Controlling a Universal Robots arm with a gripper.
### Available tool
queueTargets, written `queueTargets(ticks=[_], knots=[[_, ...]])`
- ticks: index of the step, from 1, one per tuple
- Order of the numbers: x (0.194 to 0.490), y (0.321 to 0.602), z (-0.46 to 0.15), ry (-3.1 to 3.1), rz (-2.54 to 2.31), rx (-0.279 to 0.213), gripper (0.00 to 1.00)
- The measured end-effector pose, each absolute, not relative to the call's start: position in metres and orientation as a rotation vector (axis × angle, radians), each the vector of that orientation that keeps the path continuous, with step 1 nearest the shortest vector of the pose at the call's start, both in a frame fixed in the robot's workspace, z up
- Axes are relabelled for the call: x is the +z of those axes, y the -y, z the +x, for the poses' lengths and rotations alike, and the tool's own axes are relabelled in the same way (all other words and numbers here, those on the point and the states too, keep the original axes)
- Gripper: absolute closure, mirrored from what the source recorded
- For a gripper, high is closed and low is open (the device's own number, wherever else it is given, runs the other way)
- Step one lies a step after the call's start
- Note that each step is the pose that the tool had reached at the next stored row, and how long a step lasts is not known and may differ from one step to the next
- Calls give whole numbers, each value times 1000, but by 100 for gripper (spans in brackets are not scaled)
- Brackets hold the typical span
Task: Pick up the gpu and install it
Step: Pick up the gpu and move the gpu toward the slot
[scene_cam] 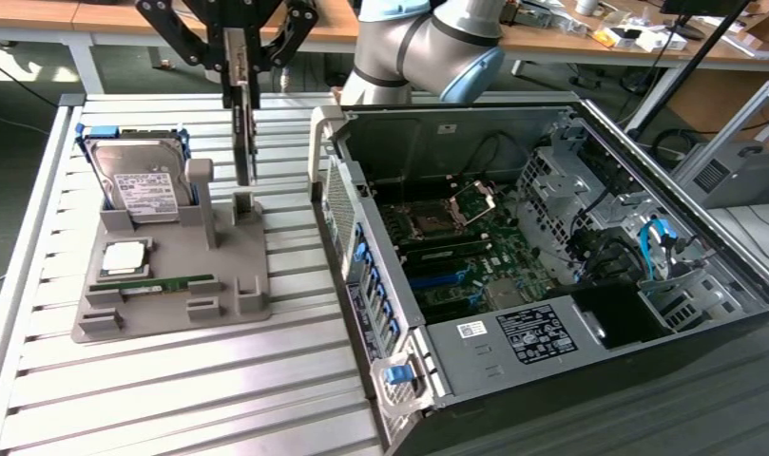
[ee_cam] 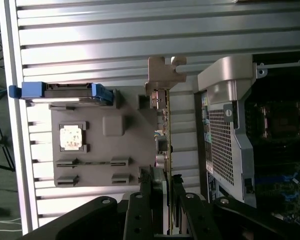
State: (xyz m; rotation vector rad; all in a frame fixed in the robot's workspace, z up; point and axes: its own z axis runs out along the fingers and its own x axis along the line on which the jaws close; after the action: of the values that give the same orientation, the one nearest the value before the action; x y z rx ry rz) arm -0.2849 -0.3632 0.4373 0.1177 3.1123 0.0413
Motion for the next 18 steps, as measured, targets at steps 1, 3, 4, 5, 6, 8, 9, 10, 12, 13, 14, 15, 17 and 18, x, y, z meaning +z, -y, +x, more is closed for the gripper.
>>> queueTargets(ticks=[1, 3, 4, 5, 6, 8, 9, 10, 12, 13, 14, 15, 17, 18], knots=[[437, 363, -285, -3112, 118, 40, 73], [437, 363, -284, -3112, 118, 39, 73], [437, 363, -284, -3112, 118, 38, 73], [437, 363, -284, -3112, 118, 37, 73], [437, 363, -284, -3112, 118, 37, 73], [437, 363, -283, -3112, 118, 36, 73], [437, 363, -283, -3112, 118, 35, 73], [437, 363, -283, -3112, 118, 34, 73], [437, 363, -283, -3112, 117, 33, 73], [437, 363, -282, -3112, 117, 32, 73], [437, 363, -282, -3112, 117, 31, 73], [437, 363, -282, -3112, 117, 30, 73], [437, 363, -281, -3112, 117, 28, 73], [437, 363, -281, -3112, 117, 28, 73]])
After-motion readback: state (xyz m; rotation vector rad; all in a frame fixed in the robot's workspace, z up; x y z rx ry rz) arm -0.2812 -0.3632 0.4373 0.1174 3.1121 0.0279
